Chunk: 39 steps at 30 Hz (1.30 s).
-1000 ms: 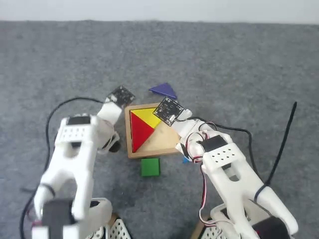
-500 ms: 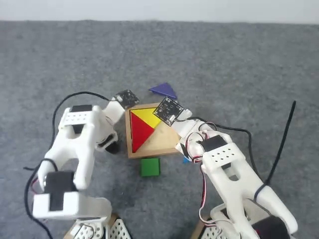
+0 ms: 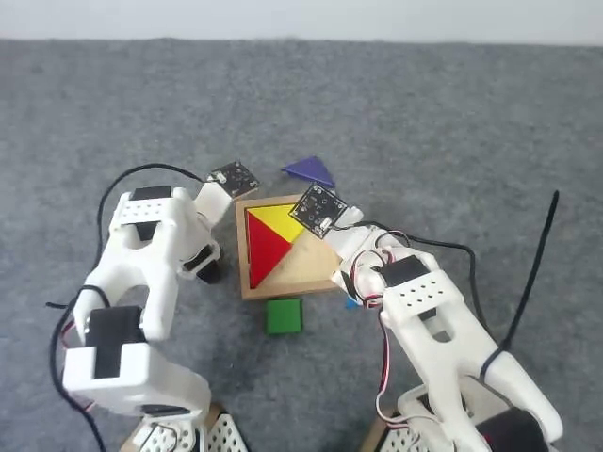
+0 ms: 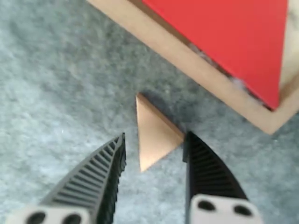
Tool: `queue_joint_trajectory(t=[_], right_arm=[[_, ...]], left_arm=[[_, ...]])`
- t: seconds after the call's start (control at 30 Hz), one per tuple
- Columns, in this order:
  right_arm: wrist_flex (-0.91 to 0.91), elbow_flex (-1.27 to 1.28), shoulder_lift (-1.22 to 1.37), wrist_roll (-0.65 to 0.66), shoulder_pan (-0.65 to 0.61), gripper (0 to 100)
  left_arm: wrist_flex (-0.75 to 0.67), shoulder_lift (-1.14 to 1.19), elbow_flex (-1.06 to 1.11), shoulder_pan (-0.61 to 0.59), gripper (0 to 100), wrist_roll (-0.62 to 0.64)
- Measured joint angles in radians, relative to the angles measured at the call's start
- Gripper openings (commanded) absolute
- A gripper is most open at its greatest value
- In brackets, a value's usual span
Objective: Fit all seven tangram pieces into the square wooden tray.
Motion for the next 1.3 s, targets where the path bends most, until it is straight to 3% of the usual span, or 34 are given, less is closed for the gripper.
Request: queue_joint_trajectory(t=[0.63, 1.07, 1.17, 1.3], right_arm=[[0.0, 0.0, 0.0, 0.0, 0.0, 10.5], [0.0, 0.0, 0.0, 0.0, 0.0, 10.5], [0.0, 0.0, 0.0, 0.0, 0.0, 10.5], [0.0, 0.0, 0.0, 0.0, 0.0, 10.5]], left_arm=[[0.043, 0.002, -0.005, 0.021, 9, 0.0], [0.149, 0.002, -0.084, 0.021, 5, -0.018], [0.166, 0.002, -0.084, 0.021, 6, -0.018], [0.21, 0.003, -0.103, 0.021, 16, -0.014]])
